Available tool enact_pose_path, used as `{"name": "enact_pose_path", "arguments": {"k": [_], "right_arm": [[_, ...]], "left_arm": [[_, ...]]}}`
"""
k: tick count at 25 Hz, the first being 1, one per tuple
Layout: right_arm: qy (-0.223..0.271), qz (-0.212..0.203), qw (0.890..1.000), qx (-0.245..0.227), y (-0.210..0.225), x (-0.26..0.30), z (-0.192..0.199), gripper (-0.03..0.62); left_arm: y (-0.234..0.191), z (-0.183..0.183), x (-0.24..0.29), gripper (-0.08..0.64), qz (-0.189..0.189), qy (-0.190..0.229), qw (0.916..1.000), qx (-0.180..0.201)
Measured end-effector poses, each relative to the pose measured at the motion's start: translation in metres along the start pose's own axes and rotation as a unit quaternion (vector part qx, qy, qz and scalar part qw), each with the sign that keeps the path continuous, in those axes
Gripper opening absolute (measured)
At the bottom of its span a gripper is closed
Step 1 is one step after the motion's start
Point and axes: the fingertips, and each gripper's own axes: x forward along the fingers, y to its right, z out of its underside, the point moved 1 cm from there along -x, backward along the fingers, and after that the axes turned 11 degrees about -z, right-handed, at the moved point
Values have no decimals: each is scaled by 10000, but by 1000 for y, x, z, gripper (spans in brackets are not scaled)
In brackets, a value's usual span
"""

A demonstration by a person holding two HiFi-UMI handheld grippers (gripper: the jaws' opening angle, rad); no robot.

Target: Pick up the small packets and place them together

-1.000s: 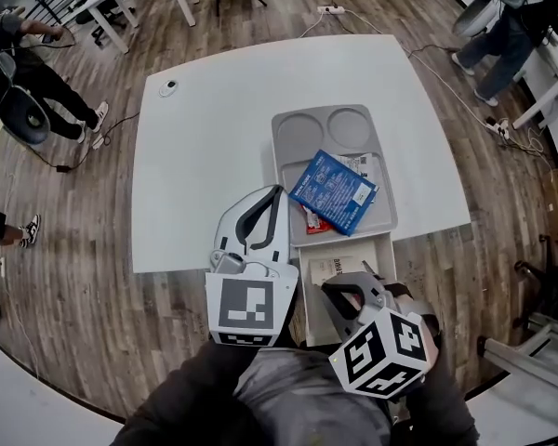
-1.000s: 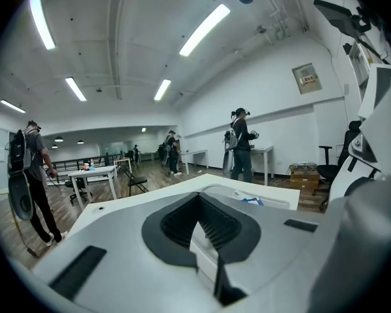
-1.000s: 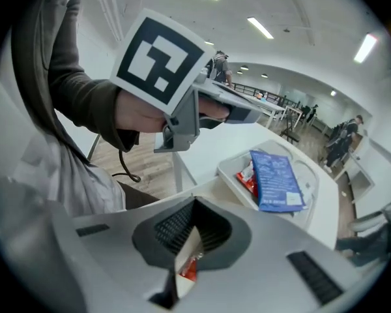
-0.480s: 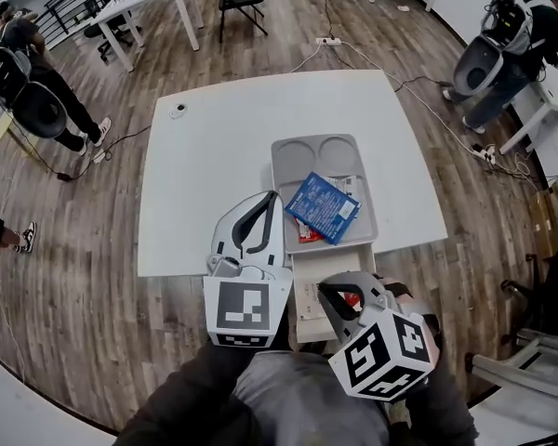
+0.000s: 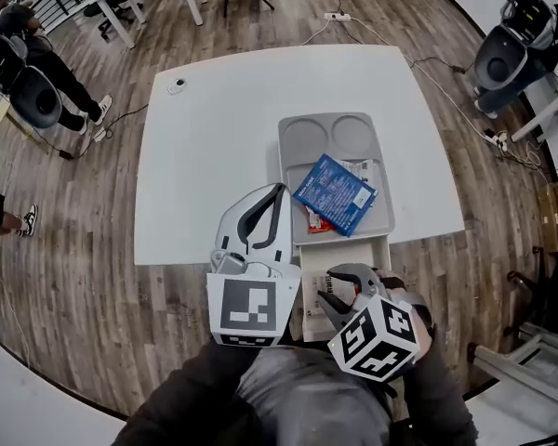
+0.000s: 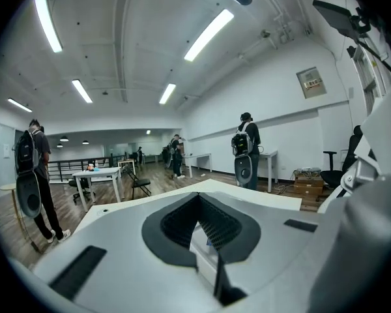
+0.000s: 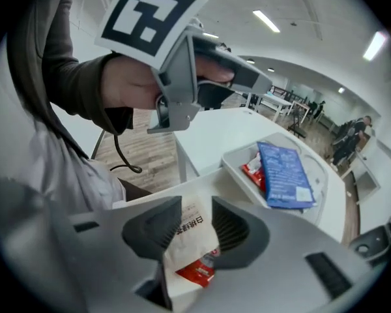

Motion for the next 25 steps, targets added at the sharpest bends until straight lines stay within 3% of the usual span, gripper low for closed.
{"name": "enact_pose_path", "arguments": {"k": [4, 10, 15, 21, 25], "right_arm": [[-321, -340, 9989, 40, -1, 27, 16, 217], [-845, -551, 9948, 109, 6, 53, 35, 233], [-906, -794, 9926, 154, 9, 55, 37, 232], [-871, -810, 9929, -43, 8, 55, 37, 128], [-737, -553, 9957, -44, 12, 48, 33, 74]], "left_arm": [[-3, 22, 5, 0, -5, -215, 9997, -61], [-14, 37, 16, 0, -89, -323, 9993, -145], [-23, 47, 19, 0, -195, -431, 9987, -196], [-24, 51, 22, 0, -199, -452, 9986, -190], [-20, 48, 20, 0, -184, -420, 9988, -152]]}}
